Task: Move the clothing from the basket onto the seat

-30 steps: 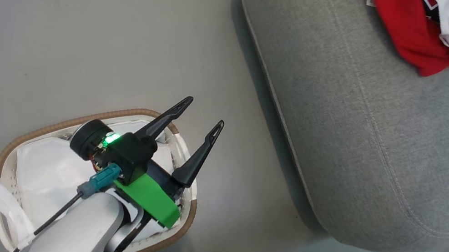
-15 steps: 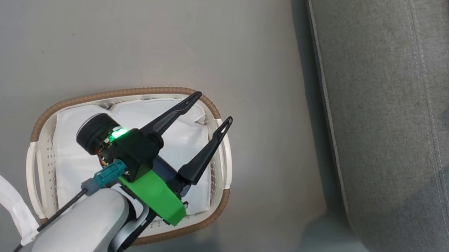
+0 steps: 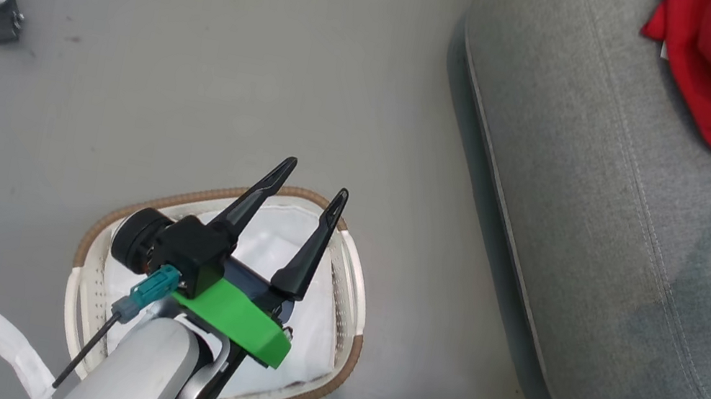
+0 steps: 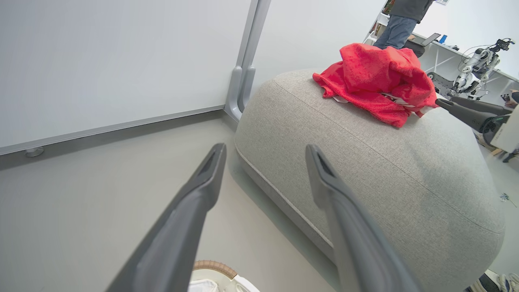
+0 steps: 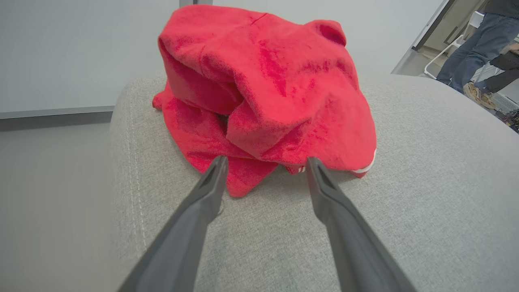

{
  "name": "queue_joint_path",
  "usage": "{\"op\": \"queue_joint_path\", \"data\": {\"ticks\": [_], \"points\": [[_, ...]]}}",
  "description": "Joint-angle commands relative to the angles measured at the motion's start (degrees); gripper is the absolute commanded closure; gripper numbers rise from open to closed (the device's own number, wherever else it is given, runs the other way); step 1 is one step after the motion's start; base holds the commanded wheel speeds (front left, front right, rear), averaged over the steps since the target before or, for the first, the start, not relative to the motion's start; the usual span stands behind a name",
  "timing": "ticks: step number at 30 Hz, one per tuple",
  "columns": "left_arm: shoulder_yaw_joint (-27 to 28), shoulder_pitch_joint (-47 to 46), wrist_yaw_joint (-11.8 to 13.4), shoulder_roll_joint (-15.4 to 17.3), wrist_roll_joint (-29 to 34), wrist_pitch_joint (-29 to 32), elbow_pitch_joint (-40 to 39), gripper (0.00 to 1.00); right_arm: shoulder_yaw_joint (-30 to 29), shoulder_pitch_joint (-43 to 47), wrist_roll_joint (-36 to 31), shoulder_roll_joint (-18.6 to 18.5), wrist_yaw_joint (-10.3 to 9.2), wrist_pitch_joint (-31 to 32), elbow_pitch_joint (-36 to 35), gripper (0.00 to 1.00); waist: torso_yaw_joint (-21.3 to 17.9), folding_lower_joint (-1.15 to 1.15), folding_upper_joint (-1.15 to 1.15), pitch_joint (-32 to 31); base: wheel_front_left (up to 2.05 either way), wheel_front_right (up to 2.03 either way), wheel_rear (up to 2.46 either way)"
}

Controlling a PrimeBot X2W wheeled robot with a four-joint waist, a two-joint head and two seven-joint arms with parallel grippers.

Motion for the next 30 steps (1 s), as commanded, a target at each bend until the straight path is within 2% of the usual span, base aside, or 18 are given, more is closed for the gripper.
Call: {"op": "queue_joint_path", "data": {"ticks": [1, 7, 16, 23, 30], "points": [[0.8, 1.2, -0.2, -0.3, 0.4, 0.0, 0.1, 0.00, 1.0, 1.7, 0.2, 0.6, -0.08, 0.0, -1.3, 0.00, 1.4, 0.00, 0.00, -3.9, 0.00, 0.00, 0.00], [6.2, 4.7, -0.2, -1.8, 1.1, 0.0, 0.3, 0.00, 7.3, 7.0, 2.4, 4.3, -0.08, 0.0, -6.7, 0.00, 4.6, 0.00, 0.00, -7.0, 0.00, 0.00, 0.00], [15.8, 8.1, -0.2, -3.6, 4.4, 0.0, 1.1, 0.00, 17.3, 8.0, 6.4, 8.1, -0.08, 0.0, -12.2, 0.00, 10.4, 0.00, 0.00, -9.7, 0.00, 0.00, 0.00], [21.3, 9.1, -0.2, -5.2, 7.2, 0.0, 2.4, 0.00, 19.2, 8.9, 7.0, 8.8, -0.08, 0.0, -13.7, 0.00, 14.6, 0.00, 0.00, -11.4, 0.00, 0.00, 0.00], [26.8, 11.4, -0.2, -6.0, 8.6, 0.0, 4.4, 0.00, 19.7, 11.2, 8.7, 8.9, -0.08, 0.0, -12.2, 0.00, 16.8, 0.00, 0.00, -13.6, 0.00, 0.00, 0.00]]}}
